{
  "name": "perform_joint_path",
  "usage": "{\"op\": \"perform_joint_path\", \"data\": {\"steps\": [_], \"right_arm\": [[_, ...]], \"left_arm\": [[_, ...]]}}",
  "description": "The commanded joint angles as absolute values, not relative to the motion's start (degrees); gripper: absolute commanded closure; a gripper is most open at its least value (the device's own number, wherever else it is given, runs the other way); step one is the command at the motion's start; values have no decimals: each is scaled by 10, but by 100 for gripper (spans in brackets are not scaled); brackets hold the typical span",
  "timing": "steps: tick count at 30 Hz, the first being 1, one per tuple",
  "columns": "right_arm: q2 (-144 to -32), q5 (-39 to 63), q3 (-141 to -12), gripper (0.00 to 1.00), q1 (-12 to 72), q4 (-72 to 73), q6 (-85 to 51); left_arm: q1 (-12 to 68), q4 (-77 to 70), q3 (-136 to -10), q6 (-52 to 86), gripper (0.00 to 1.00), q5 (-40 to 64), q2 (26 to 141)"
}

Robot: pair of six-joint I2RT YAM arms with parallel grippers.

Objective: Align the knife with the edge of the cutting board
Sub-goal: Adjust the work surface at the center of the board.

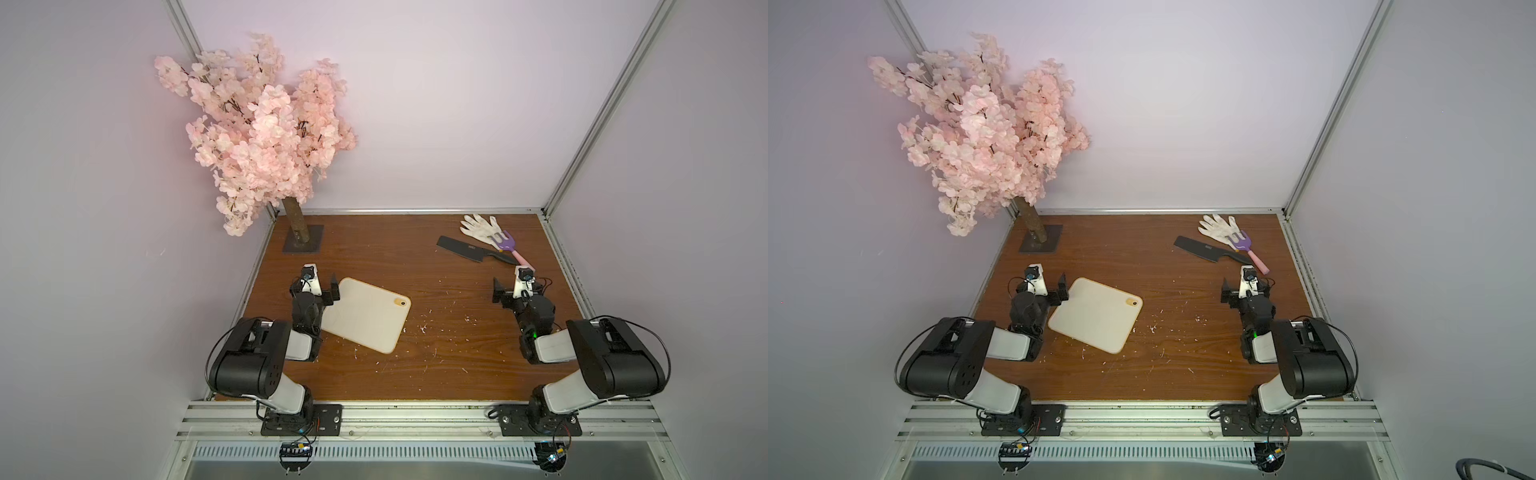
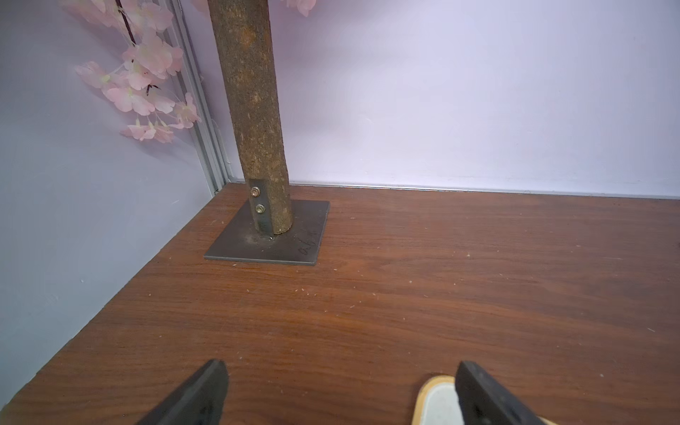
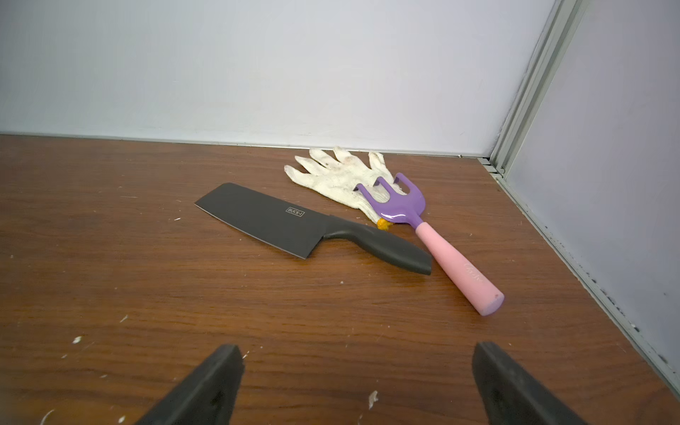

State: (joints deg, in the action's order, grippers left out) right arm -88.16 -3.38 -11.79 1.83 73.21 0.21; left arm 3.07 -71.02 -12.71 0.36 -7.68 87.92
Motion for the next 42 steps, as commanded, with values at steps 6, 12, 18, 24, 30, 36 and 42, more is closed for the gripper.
{"op": "perform_joint_path", "data": {"steps": [6, 12, 18, 24, 30, 36, 42], "right_arm": [[-882, -27, -126, 0, 20, 752, 6], [-882, -26, -126, 0, 20, 752, 6], [-882, -27, -126, 0, 19, 752, 5], [-884, -26, -128, 0, 19, 749, 4], [-823, -163, -133, 0, 40, 675, -16], [-672, -254, -202, 0, 40, 408, -127], [-596, -119, -244, 0, 41, 273, -217]], "left_arm": [[23, -709, -132, 8, 3, -73, 881], [23, -709, -131, 8, 3, -72, 879], [23, -709, -131, 8, 3, -72, 878], [23, -709, -131, 9, 3, -72, 879], [45, -716, -122, 3, 3, -120, 866], [88, -608, -153, -8, 3, -243, 770], [92, -206, -319, 184, 3, -349, 691]]}}
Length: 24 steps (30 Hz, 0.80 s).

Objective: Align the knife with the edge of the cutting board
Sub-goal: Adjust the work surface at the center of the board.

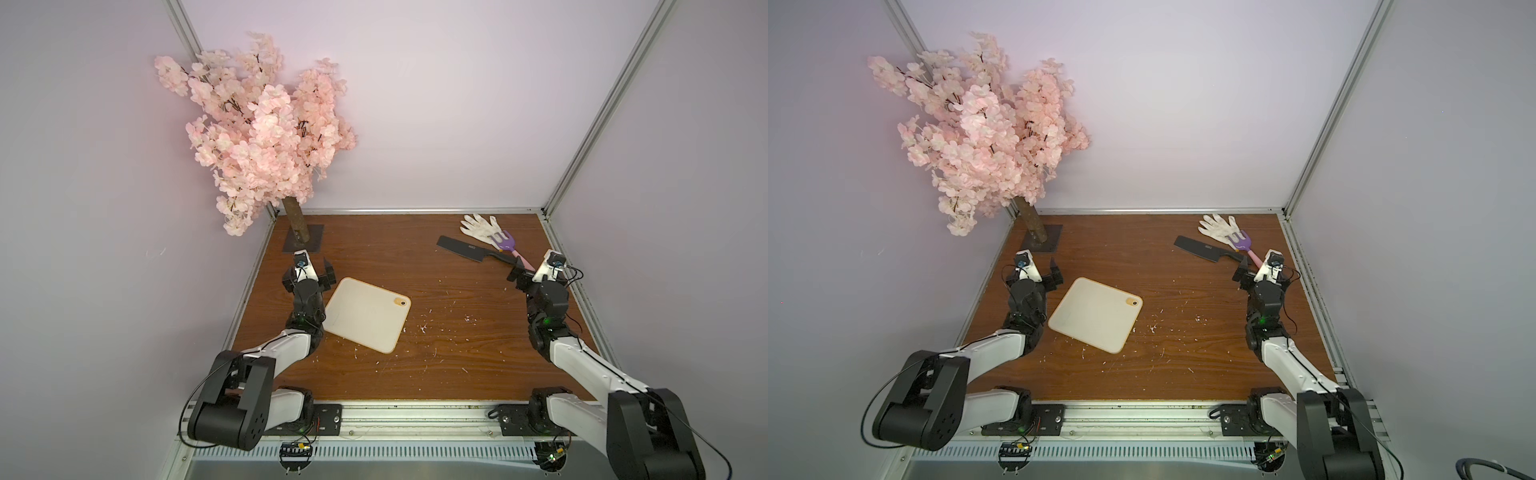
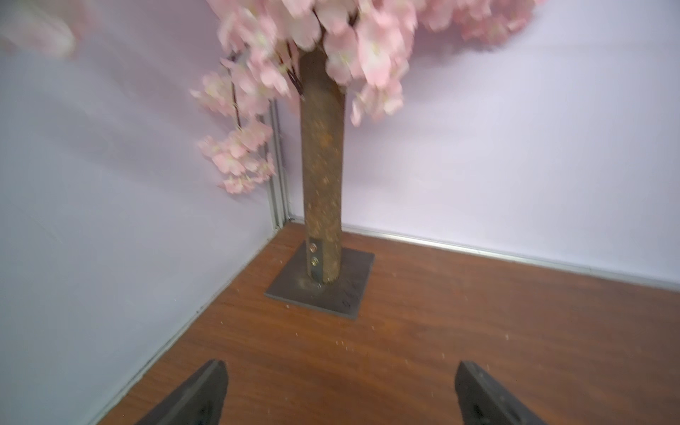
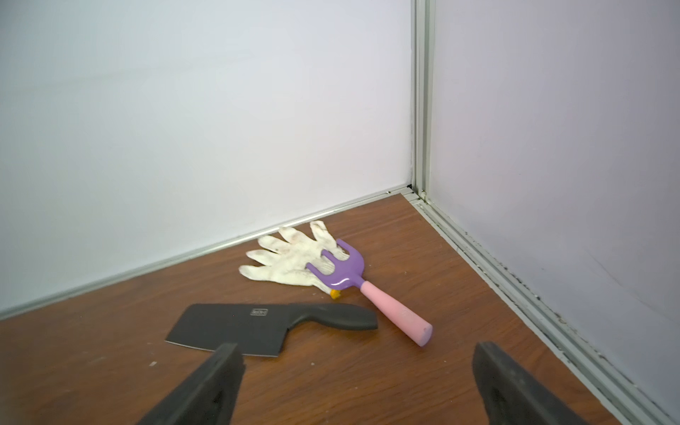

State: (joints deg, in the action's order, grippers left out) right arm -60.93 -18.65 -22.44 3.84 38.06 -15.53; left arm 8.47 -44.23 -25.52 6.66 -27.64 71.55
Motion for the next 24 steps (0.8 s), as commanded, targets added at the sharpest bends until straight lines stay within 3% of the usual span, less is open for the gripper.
{"op": "perform_joint_path", "data": {"steps": [1, 4, 7, 15, 24], "right_arm": [[-593, -96, -253, 0, 44, 255, -218], [-591, -8, -289, 0, 64, 198, -230], [-593, 40, -320, 0, 144, 157, -230], [-598, -49, -298, 0, 403, 162, -298], [-764, -121, -322, 0, 551, 212, -393]], "left_arm": [[92, -140, -338, 241, 2, -354, 682], [92, -23, -349, 358, 2, -291, 653], [92, 29, -339, 400, 1, -219, 642], [92, 104, -300, 426, 1, -188, 623], [92, 73, -330, 401, 1, -186, 710]]}}
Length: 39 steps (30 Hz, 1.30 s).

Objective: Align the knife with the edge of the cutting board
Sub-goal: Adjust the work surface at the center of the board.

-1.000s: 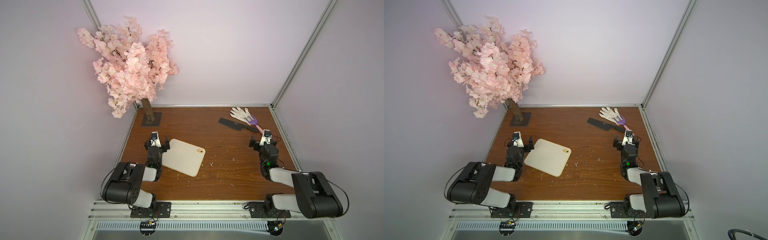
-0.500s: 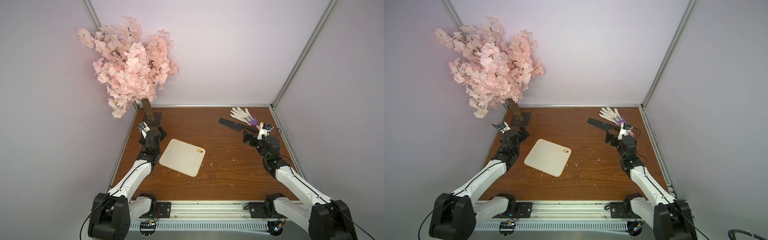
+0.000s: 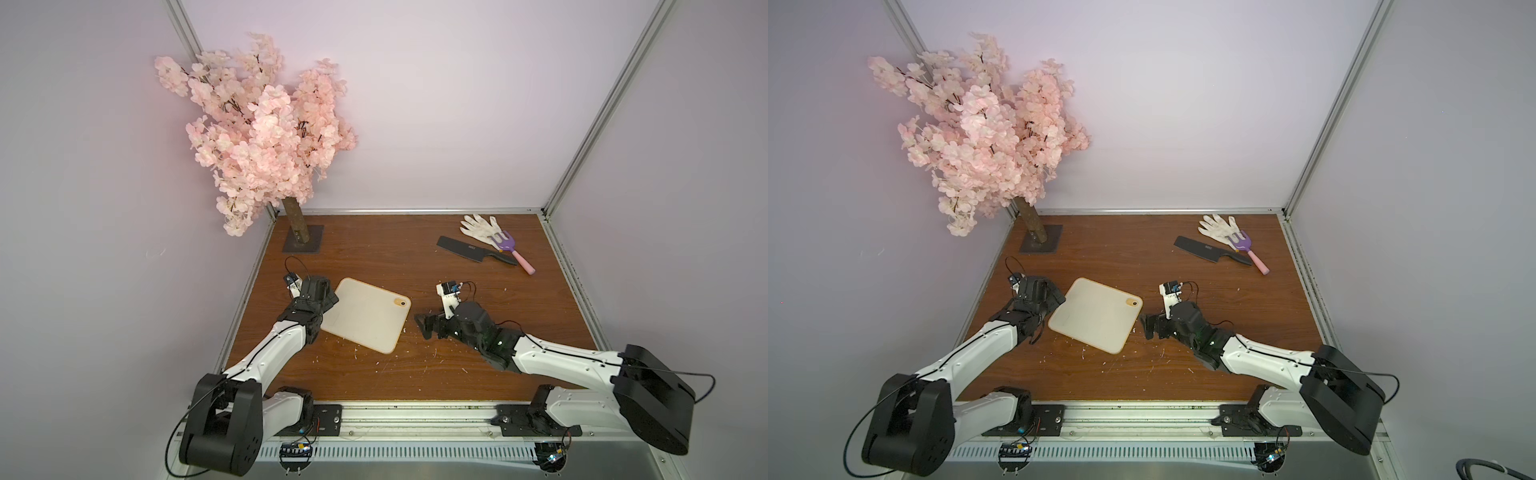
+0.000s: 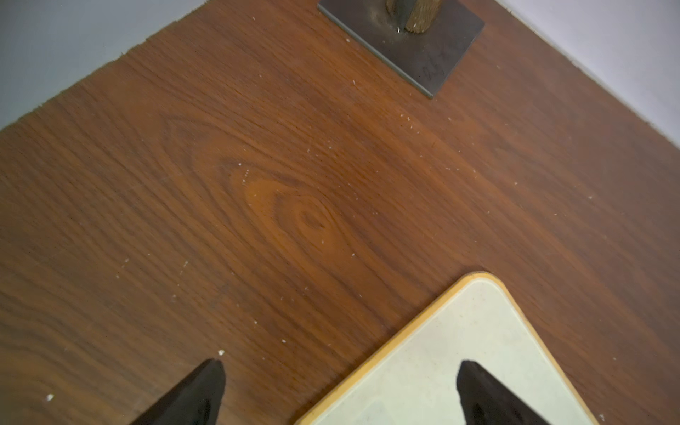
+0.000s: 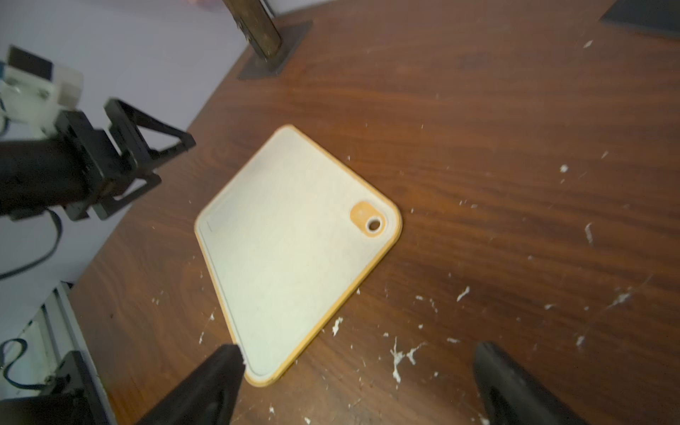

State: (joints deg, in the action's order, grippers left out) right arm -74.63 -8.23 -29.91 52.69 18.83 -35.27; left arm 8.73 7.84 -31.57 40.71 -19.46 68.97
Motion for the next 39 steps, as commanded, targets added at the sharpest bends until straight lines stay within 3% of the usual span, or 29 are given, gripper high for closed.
{"op": "perform_joint_path", "data": {"steps": [1, 18, 28, 39], "right_arm": [[-777, -122, -325, 0, 556, 212, -400], [-914, -70, -379, 0, 570, 218, -439], [-967, -50, -424, 0, 570, 227, -448], [-991, -28, -440, 0, 565, 221, -456]], "left_arm": [[92, 60, -330, 401, 1, -183, 719], [92, -47, -275, 392, 1, -105, 823], [99, 2, -285, 399, 0, -84, 773], [129, 14, -289, 413, 0, -51, 804]]}}
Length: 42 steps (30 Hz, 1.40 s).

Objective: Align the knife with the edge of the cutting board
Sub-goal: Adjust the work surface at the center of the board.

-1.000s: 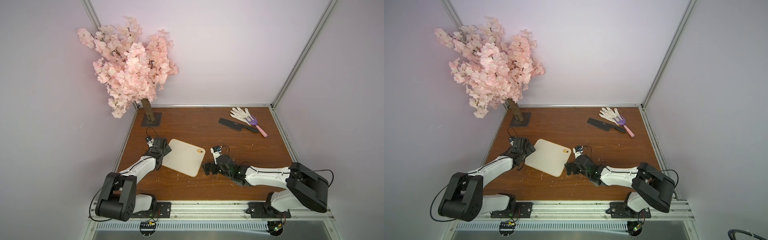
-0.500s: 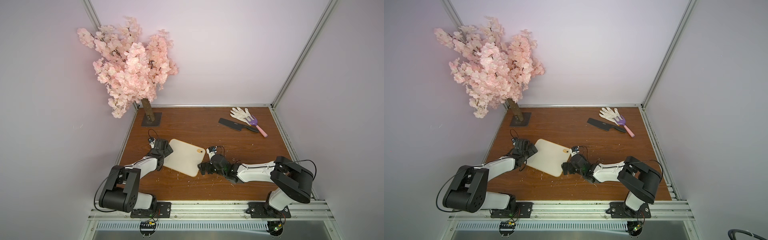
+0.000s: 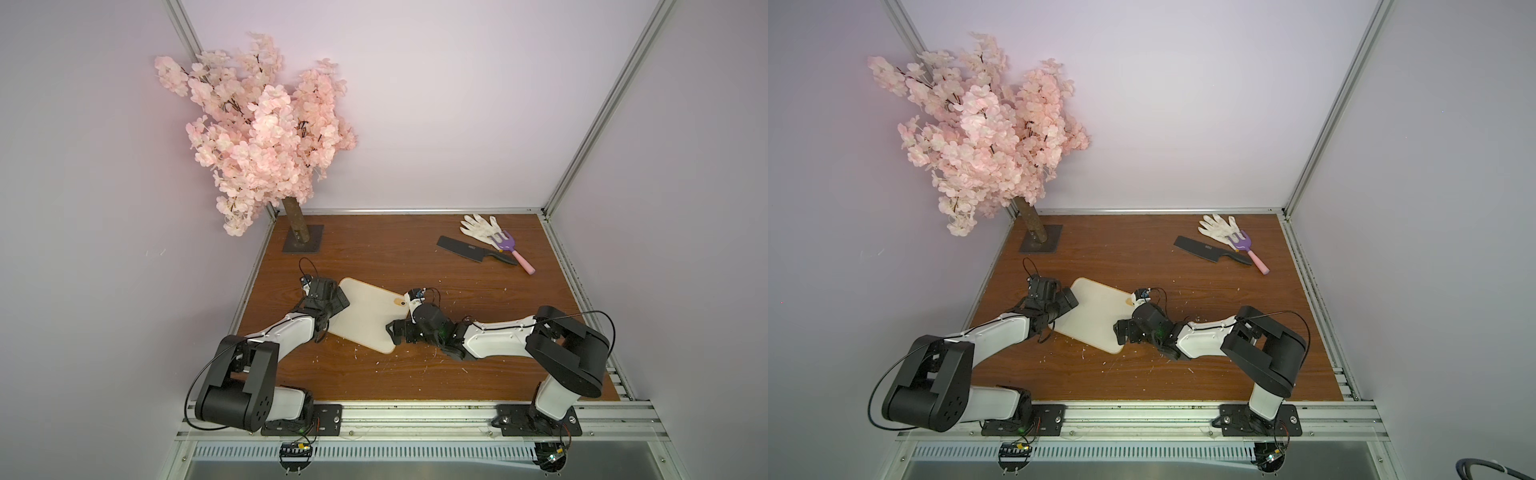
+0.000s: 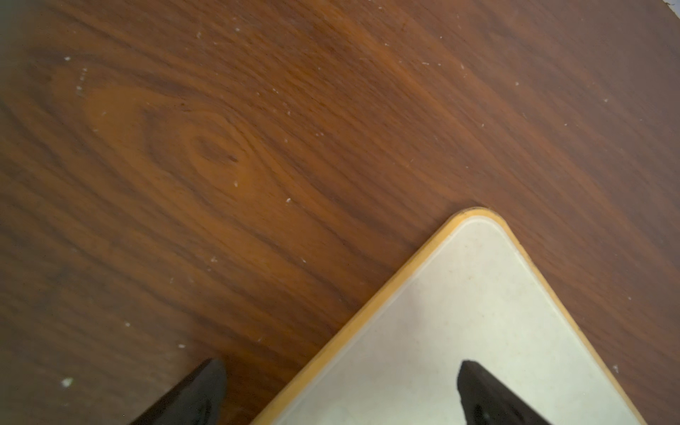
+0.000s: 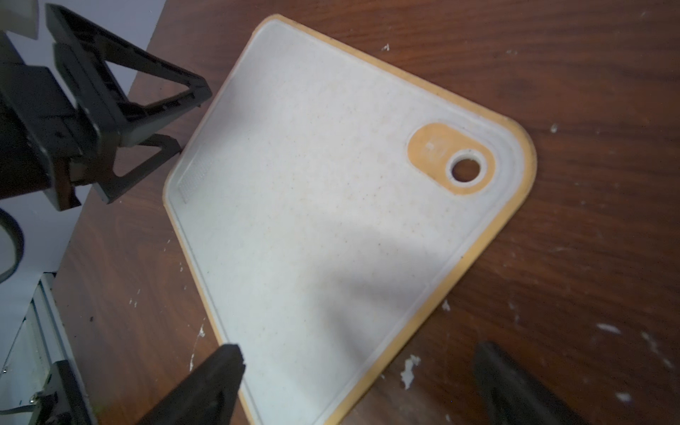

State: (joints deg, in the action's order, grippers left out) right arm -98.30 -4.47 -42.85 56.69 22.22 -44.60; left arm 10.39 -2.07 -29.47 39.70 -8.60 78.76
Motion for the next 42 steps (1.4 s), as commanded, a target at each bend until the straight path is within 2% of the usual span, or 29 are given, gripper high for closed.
{"op": "perform_joint_path", "data": {"steps": [1, 9, 22, 42], "right_arm": [[-992, -25, -442, 0, 564, 221, -457], [-995, 24, -422, 0, 523, 243, -471], [-965, 59, -409, 0, 433, 199, -423], [-974, 61, -429, 1, 368, 145, -369]], "left_arm": [[139, 13, -286, 418, 0, -52, 802], [227, -19, -255, 474, 0, -60, 804], [361, -85, -239, 570, 0, -90, 815], [467, -173, -307, 632, 0, -102, 948]]}}
